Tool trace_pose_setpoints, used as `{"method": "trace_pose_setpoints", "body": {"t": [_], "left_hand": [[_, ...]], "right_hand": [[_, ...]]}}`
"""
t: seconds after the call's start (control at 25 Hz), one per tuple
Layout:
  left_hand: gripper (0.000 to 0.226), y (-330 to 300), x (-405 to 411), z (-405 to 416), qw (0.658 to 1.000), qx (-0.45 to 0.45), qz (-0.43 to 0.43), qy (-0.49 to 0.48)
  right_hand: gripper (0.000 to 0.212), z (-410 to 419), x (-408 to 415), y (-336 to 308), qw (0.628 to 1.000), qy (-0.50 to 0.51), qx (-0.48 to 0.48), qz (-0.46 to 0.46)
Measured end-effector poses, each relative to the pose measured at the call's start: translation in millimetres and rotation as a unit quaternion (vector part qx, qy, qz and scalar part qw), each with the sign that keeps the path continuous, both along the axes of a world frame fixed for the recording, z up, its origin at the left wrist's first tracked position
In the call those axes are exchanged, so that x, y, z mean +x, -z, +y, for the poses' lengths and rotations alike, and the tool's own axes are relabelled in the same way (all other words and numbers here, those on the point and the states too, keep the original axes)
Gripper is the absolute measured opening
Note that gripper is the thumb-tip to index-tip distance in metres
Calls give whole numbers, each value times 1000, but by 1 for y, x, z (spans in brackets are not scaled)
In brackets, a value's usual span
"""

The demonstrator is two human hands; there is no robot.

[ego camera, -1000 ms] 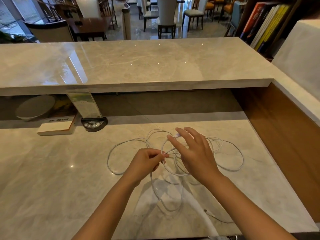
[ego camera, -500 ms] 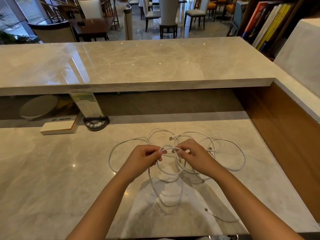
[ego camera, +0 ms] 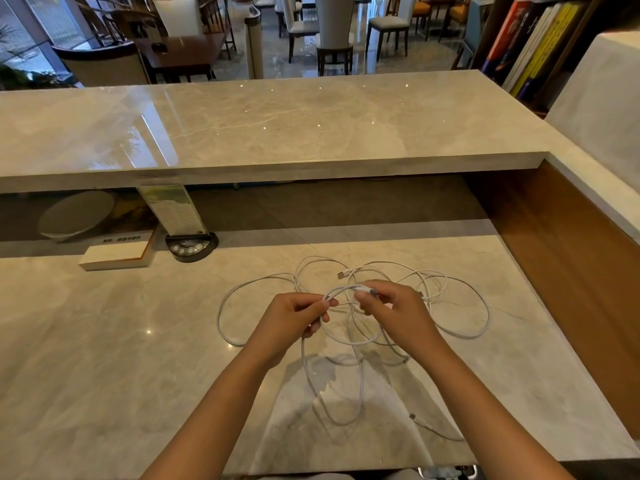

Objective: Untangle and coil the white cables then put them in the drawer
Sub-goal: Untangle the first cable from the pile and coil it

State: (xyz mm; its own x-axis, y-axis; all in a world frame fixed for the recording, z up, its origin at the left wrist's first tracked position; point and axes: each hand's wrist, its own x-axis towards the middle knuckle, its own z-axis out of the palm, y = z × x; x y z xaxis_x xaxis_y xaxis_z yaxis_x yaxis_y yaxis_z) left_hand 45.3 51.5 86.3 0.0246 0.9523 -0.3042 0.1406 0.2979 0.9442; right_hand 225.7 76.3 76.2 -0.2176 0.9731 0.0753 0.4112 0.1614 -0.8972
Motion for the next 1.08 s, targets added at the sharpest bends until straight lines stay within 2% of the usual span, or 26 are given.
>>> {"method": "trace_pose_setpoints", "body": {"t": [0.08, 0.16, 0.2, 0.32, 0.4, 0.6, 0.72, 0.8, 0.88, 1.0, 1.08], "left_hand": [[27, -3, 2, -1, 1000, -8, -26, 6], [22, -7, 2, -2, 999, -11, -38, 15], [22, -8, 1, -2, 999, -10, -35, 16], [29, -8, -3, -2, 998, -9, -51, 21], [30, -8, -5, 0, 997, -4, -66, 31], [27, -5, -8, 0, 999, 31, -7, 11], [28, -10, -4, 1, 999, -13, -16, 48], [31, -17, 3, 6, 994, -57, -66, 63], [24, -19, 10, 11, 984, -69, -157, 40], [22, -19, 19, 9, 944, -96, -314, 23], [25, -13, 23, 6, 930, -110, -347, 46]], "right_hand": [[25, -3, -2, 5, 991, 39, 126, -8], [30, -4, 0, 5, 976, 54, 213, 4], [29, -3, 2, 3, 977, 52, 206, 23], [23, -2, 6, -7, 990, 41, 68, 116], [23, -2, 10, -9, 986, 51, 19, 154], [18, -2, 18, -14, 981, 80, 24, 178], [20, -2, 21, -11, 983, 92, 29, 158], [18, 1, 19, -10, 989, 81, 65, 101], [17, 3, 16, -9, 988, 75, 111, 71], [13, 5, 14, -8, 980, 113, 108, 125], [20, 10, 12, -8, 969, 167, 53, 173]]}}
